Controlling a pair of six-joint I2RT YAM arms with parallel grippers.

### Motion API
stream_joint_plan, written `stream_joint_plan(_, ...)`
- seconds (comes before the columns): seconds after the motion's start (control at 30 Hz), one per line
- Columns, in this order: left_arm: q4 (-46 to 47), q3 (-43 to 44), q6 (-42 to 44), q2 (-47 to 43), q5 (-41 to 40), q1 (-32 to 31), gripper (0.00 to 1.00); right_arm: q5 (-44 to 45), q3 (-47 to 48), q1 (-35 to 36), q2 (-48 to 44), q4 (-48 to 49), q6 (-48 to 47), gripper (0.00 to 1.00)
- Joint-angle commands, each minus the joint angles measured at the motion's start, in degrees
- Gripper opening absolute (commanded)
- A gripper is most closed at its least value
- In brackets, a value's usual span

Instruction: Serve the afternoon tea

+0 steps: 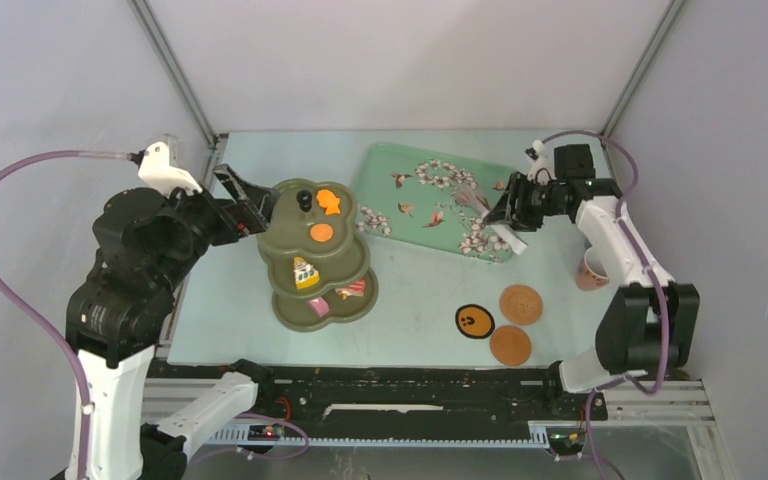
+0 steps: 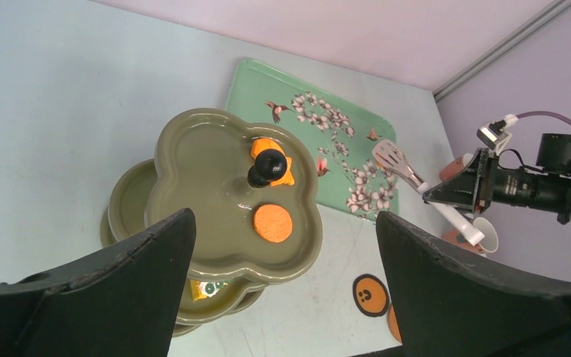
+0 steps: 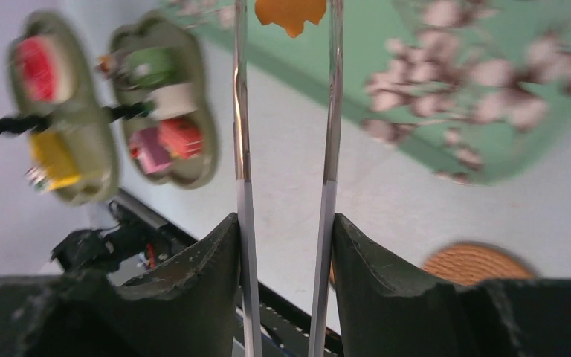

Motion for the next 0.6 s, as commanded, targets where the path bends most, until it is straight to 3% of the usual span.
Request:
stream_joint_plan(0.0,2.48,-0.54,-1.84,-1.57,-0.31,0.43,0.98,-8.03,-0.67,7.89,-12.51,9.84,4.64,0.0)
stream_joint_plan(0.17,3.64,-1.76,-3.73,-3.1,-1.3,0.46,0.98,-2.39,-0.72,22.77,-21.31,17.76,7.22,0.0)
stream_joint_plan(0.37,3.48,-1.82,-5.32,-4.58,-1.93,0.44,0.98,3.08,0.27,40.32,-20.54,27.12,8.92,0.0)
stream_joint_plan(0.57,2.12,-2.17,-6.82,-6.4,-1.96,0.46,0.98,13.42,14.9,52.54,-10.73,18.07,0.21,0.0)
